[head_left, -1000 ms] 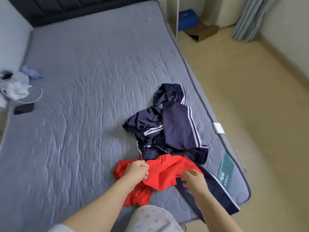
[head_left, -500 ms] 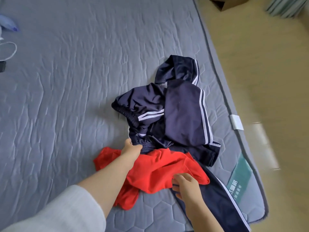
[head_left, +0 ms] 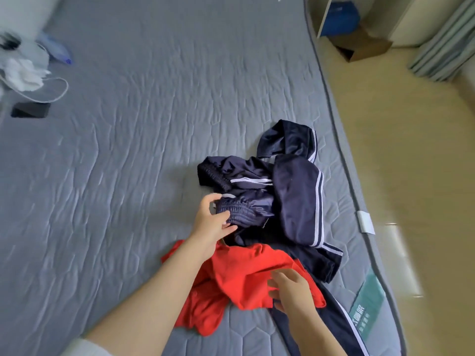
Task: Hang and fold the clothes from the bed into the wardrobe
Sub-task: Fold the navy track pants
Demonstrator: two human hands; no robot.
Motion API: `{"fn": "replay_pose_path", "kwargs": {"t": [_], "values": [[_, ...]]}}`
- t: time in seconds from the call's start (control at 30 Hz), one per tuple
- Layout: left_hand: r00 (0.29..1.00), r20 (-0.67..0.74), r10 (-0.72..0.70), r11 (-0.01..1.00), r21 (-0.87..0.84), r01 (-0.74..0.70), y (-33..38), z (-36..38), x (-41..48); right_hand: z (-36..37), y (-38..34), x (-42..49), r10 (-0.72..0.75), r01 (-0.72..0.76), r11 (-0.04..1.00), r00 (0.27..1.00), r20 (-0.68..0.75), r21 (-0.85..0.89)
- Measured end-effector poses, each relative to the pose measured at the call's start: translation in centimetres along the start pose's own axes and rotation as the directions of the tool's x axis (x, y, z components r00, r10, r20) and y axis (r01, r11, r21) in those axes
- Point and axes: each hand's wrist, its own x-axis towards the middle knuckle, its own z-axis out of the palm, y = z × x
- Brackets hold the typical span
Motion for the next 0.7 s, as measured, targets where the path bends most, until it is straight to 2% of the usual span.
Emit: {"fn": "replay_pose_path", "kwargs": {"t": [0.07,0.2,0.33,0.5,0.63,0.7], "values": [[0.997,0.025,0.07,0.995,-0.067,-0.068,3.5,-0.1,-2.4,-0.1,-2.6,-2.2,-0.078,0.078,0.997,0.997,-0.004,0.003],[0.993,0.029,0.117,0.976,-0.188,-0.109,10.1,-1.2,-8.3,-0.1,-7.0,-7.1,-0.209,0.208,0.977,0.978,0.016,0.045],[0.977,0.057,0.207,0.944,-0.275,-0.184,14.6,-2.3,-15.1,0.6,-9.2,-12.3,-0.364,0.363,0.931,0.93,0.043,0.024],[0.927,0.181,0.327,0.907,-0.334,-0.255,18.0,-2.1,-23.0,2.2,-10.4,-18.5,-0.561,0.586,0.797,0.808,0.177,-0.149],[0.864,0.243,0.442,0.871,-0.345,-0.349,20.0,-1.9,-27.3,1.9,-12.1,-22.0,-0.639,0.616,0.709,0.767,0.058,-0.343],[0.833,0.255,0.491,0.85,-0.347,-0.395,20.7,-2.0,-28.7,1.4,-12.8,-22.8,-0.673,0.632,0.682,0.739,0.021,-0.368]]}}
